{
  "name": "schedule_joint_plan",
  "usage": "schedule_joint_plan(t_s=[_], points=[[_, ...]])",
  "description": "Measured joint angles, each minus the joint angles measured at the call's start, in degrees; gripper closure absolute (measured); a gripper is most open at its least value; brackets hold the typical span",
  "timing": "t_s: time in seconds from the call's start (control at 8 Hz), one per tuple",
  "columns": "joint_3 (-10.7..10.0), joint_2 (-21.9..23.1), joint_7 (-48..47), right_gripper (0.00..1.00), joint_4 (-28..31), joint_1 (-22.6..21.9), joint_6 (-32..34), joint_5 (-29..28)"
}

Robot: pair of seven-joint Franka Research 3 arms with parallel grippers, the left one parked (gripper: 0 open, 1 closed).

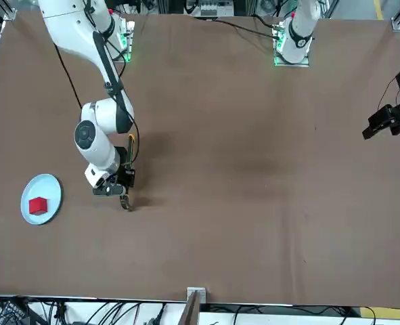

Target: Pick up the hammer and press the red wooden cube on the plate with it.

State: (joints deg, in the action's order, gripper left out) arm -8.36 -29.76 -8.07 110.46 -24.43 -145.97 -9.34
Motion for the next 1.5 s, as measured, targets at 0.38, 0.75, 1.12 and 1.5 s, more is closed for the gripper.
schedule_joint_plan(t_s=[0.38,0.75,1.12,1.5], points=[[0.02,-0.78,0.0,0.79,0.13,-0.05,0.0,0.0],[0.02,-1.08,-0.05,0.74,0.12,-0.16,-0.05,0.0],[0.02,-0.8,-0.65,0.39,-0.02,-0.29,-0.06,0.0],[-0.29,3.02,-0.88,0.0,-0.73,-0.31,4.25,0.01]])
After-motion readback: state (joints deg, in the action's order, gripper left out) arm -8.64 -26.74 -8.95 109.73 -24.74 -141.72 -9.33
